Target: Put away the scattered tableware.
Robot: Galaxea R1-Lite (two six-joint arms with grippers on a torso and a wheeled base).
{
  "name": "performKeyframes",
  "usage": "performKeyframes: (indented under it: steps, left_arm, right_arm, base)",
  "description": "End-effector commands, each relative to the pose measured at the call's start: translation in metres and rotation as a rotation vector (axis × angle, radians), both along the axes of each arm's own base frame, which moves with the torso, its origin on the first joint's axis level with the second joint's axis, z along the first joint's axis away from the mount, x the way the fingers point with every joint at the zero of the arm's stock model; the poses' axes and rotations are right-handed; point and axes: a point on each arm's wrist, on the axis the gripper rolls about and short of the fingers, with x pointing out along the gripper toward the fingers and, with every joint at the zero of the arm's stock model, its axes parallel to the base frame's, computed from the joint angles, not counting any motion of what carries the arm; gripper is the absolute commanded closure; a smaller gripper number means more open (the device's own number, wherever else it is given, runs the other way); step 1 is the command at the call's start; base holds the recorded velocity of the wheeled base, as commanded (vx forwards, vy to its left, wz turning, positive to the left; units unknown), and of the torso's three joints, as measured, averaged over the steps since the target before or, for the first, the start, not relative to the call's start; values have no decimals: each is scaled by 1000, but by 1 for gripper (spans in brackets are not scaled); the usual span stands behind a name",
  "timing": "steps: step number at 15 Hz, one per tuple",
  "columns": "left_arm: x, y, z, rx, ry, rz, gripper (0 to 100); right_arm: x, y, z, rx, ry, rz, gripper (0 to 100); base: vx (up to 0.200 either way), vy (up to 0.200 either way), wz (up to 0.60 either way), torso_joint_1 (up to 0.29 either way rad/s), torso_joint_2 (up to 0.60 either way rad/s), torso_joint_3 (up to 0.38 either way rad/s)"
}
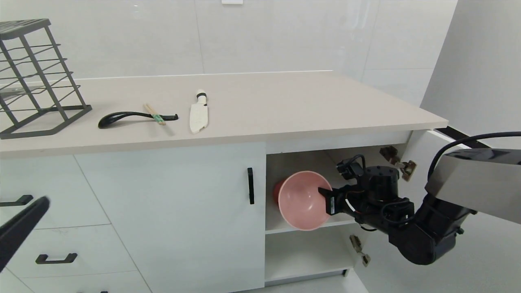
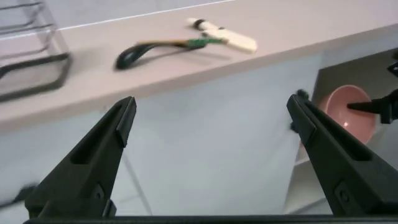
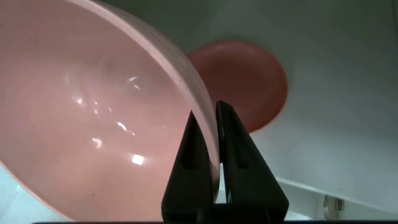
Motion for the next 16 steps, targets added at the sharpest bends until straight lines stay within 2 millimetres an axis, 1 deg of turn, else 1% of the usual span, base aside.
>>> performKeyframes:
  steps: [1, 3, 4, 5, 6, 9, 10, 13, 16]
  left_arm:
    - [-54, 12, -72, -88, -32, 84, 0]
    - [-51, 11, -97, -99, 32, 84, 0]
    - [-50, 11, -104, -106, 59, 87, 0]
    - [-52, 11, -114, -154, 132, 96, 0]
    - [-55, 11, -121, -166, 173, 108, 0]
    - [-55, 11, -121, -169, 162, 129, 0]
    - [-55, 11, -121, -168, 161, 127, 0]
    - [-56, 11, -121, -170, 149, 132, 0]
    - [-56, 11, -121, -170, 149, 142, 0]
  right_arm:
    - [14, -9, -23, -14, 36, -37, 100]
    - [35, -15, -36, -7, 21, -71, 100]
    - [43, -17, -38, -2, 11, -81, 100]
    - [57, -17, -44, 5, -7, -90, 100]
    - [69, -13, -48, 11, -28, -90, 100]
    - [94, -5, -58, 7, -20, -88, 100]
    - [99, -3, -61, 8, -19, -87, 100]
    - [111, 1, -72, 4, 21, -67, 100]
    - [121, 3, -73, 3, 39, -61, 100]
  base:
    - [0, 0, 0, 0, 0, 0]
    - [0, 0, 0, 0, 0, 0]
    - [0, 0, 0, 0, 0, 0]
    - [0, 0, 0, 0, 0, 0]
    - [0, 0, 0, 0, 0, 0]
    - [0, 0, 0, 0, 0, 0]
    - [0, 0, 0, 0, 0, 0]
    - [0, 0, 0, 0, 0, 0]
    - [0, 0, 0, 0, 0, 0]
